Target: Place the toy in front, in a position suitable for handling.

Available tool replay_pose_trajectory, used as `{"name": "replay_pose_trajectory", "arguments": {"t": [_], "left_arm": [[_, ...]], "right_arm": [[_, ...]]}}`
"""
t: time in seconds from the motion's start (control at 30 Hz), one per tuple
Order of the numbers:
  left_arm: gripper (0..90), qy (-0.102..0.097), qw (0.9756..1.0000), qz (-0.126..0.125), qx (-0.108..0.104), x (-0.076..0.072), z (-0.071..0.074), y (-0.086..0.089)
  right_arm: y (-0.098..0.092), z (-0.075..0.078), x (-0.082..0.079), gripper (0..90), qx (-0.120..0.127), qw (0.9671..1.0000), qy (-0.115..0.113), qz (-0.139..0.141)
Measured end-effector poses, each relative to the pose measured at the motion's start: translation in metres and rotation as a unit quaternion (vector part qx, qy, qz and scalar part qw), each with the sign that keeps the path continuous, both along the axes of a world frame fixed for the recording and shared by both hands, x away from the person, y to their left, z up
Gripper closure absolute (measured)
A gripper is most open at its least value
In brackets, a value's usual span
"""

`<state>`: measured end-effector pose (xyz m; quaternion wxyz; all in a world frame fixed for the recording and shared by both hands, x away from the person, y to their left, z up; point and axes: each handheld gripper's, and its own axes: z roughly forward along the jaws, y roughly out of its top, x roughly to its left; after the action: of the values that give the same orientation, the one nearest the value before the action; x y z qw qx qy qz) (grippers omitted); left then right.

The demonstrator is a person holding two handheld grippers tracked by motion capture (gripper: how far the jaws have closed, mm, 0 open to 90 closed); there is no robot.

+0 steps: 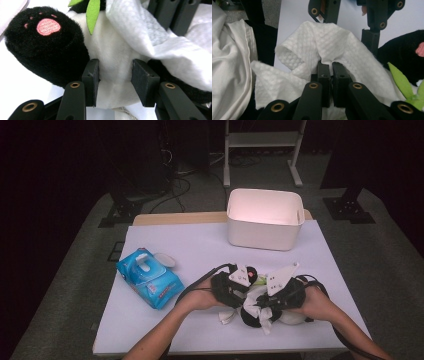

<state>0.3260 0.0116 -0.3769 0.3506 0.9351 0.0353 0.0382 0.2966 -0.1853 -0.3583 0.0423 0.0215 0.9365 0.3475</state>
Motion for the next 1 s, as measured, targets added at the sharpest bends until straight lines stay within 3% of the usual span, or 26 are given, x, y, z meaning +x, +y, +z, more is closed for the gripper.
{"name": "replay_pose_trajectory", "arguments": {"t": [0.27, 0.4, 0.57, 0.6, 0.77, 0.9, 1.0], "left_arm": [[57.3, -0.008, 1.0000, -0.004, 0.001, -0.003, 0.001, -0.003], [57.1, -0.008, 1.0000, -0.003, 0.003, -0.003, 0.001, -0.003], [56.2, -0.005, 1.0000, 0.001, -0.001, -0.002, 0.001, -0.001], [55.3, -0.004, 1.0000, 0.001, -0.005, -0.001, 0.002, 0.000], [53.7, -0.006, 1.0000, 0.002, -0.002, 0.001, 0.004, 0.000], [53.7, -0.009, 1.0000, 0.001, 0.000, 0.000, 0.004, 0.000], [53.7, -0.009, 1.0000, 0.000, 0.001, 0.000, 0.004, 0.000]], "right_arm": [[-0.022, 0.008, -0.002, 85.9, 0.000, 0.9996, -0.013, -0.024], [-0.017, 0.011, 0.003, 85.9, -0.009, 0.9991, -0.026, -0.033], [-0.008, 0.007, 0.008, 84.9, -0.019, 0.9991, -0.026, -0.028], [-0.010, 0.010, 0.007, 79.2, -0.009, 0.9993, -0.022, -0.030], [-0.022, 0.025, 0.001, 68.7, 0.018, 0.9990, -0.022, -0.035], [-0.028, 0.037, 0.001, 59.5, 0.022, 0.9982, -0.034, -0.044], [-0.025, 0.037, 0.004, 55.6, 0.017, 0.9983, -0.029, -0.046]]}}
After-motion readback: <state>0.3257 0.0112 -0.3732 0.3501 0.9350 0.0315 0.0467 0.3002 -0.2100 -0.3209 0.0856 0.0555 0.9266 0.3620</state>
